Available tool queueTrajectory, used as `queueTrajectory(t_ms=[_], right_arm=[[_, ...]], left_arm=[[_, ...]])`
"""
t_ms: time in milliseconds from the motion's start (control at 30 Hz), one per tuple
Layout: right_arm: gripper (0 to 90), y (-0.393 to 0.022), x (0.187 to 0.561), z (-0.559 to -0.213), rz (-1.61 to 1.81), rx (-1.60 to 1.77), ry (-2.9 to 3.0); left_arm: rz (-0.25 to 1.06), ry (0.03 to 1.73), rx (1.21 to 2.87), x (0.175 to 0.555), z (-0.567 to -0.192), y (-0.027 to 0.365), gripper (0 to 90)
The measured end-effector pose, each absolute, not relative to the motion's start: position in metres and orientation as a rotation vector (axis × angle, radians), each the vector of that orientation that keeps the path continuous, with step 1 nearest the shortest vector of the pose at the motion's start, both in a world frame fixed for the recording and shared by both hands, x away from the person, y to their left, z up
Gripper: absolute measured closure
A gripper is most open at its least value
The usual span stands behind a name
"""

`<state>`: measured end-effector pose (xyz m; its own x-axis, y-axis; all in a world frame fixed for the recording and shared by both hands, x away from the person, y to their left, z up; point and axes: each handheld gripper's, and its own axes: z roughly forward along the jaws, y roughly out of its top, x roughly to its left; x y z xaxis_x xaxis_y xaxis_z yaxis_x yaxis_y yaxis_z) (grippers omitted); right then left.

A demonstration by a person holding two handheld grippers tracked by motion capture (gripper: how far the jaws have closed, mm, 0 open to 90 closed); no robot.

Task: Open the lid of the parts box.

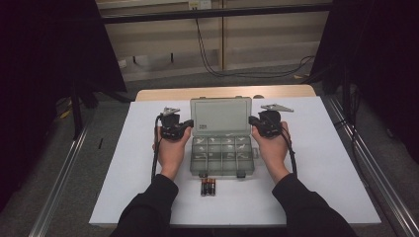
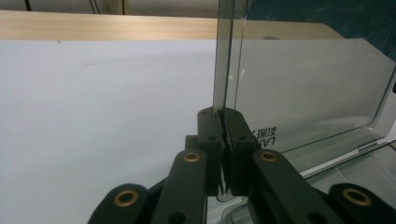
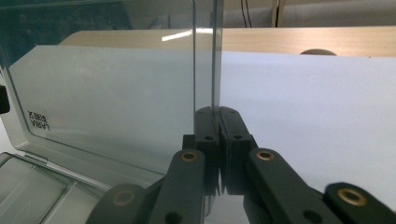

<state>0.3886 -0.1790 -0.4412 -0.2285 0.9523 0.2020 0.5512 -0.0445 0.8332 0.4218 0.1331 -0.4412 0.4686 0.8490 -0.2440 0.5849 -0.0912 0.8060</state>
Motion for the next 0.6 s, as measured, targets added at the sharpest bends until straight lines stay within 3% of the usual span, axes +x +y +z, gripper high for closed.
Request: queueTrajectory(t_ms=[600], right_arm=[[87.8,-0.186,0.41,-0.443,1.189,1.702,1.854]], left_arm=[[0.198,1.284,1.824,0.443,-0.439,0.138,87.1]])
